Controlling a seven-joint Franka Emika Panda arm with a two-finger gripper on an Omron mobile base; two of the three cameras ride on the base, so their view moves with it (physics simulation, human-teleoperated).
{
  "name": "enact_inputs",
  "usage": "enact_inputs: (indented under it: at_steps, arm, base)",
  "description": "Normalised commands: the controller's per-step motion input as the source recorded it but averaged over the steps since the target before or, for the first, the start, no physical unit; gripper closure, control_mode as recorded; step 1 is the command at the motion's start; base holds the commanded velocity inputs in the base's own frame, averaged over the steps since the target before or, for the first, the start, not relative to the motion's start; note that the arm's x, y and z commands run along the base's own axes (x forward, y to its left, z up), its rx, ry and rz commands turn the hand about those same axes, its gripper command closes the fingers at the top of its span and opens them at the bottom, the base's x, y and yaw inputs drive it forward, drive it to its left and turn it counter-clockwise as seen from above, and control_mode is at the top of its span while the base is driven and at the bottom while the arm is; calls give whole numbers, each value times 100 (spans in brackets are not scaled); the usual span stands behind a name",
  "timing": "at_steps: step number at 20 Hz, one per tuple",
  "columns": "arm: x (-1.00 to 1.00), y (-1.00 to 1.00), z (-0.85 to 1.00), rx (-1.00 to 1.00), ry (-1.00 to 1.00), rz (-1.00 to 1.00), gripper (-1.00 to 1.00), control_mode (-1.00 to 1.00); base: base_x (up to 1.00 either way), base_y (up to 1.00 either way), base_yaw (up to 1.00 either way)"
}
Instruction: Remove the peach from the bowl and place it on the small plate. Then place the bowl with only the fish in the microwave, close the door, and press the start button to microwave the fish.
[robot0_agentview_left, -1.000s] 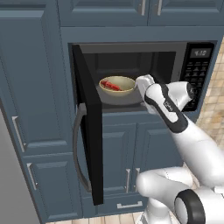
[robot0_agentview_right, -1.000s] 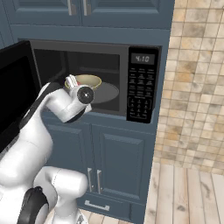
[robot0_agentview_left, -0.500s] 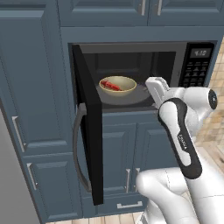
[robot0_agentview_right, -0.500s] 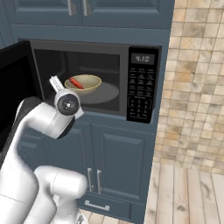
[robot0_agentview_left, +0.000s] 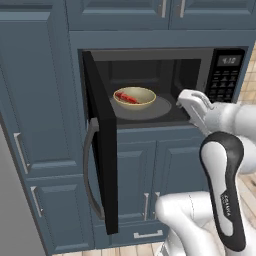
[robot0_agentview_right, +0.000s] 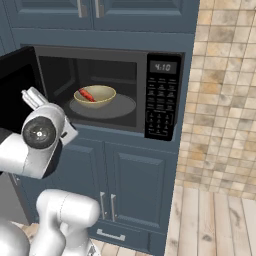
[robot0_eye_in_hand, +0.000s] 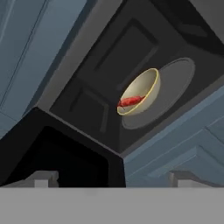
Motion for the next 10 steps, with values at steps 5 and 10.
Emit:
enact_inputs:
  at_steps: [5,10]
  arm:
    - [-99,0,37,-24,0,10,-100,-100]
    - [-98,5,9,-23,0,5,-100,-100]
  base:
    - [0,0,0]
    - [0,0,0]
